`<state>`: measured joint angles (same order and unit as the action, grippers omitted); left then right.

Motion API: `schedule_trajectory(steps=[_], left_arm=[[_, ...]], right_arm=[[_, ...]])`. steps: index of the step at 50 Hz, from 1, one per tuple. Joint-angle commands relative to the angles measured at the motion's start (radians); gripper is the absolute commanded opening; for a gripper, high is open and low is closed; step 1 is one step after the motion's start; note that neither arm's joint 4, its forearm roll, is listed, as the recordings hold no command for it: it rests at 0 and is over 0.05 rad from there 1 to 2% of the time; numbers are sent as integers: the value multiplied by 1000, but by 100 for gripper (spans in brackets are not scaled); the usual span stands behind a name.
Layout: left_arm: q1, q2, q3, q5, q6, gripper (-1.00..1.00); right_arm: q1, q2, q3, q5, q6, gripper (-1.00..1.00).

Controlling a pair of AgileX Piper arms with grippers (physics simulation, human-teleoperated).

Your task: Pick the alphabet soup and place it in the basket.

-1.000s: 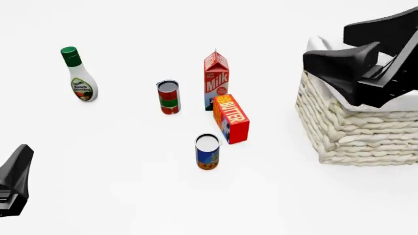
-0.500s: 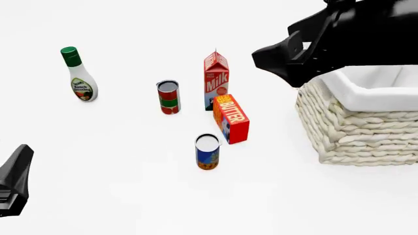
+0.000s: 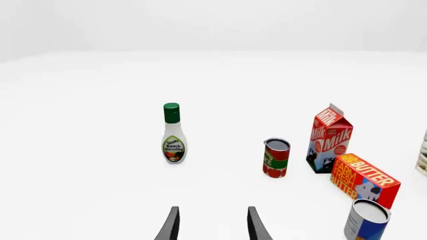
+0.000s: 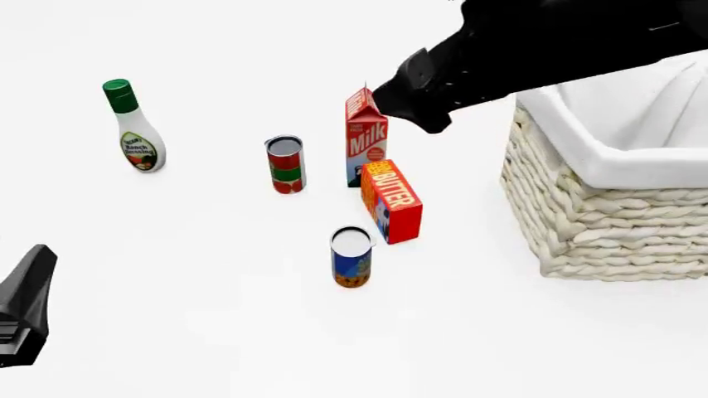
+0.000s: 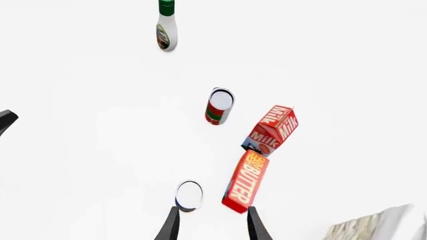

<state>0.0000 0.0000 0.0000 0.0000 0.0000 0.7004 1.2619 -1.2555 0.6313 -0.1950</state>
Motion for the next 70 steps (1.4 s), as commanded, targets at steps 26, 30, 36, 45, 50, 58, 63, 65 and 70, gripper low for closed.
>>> schedule_trajectory(steps=[26, 30, 36, 45, 50, 58, 63, 65, 70], left_arm=[[0, 0, 0, 0, 0, 100], [0, 0, 0, 0, 0, 100], [0, 0, 0, 0, 0, 100], [0, 0, 0, 0, 0, 100], [0, 0, 0, 0, 0, 100], [0, 0, 0, 0, 0, 100], [0, 0, 0, 0, 0, 100], [0, 0, 0, 0, 0, 100], [0, 0, 0, 0, 0, 100]], right_arm=[[65, 227, -101, -28, 41, 100], [66, 248, -90, -52, 46, 100], [68, 273, -81, -69, 50, 100], [62, 289, -48, -97, 50, 100], [63, 291, -22, -113, 61, 100], [77, 293, -1, -137, 87, 100], [87, 310, 18, -157, 96, 100], [89, 316, 19, -160, 100, 100], [97, 325, 34, -175, 106, 100]])
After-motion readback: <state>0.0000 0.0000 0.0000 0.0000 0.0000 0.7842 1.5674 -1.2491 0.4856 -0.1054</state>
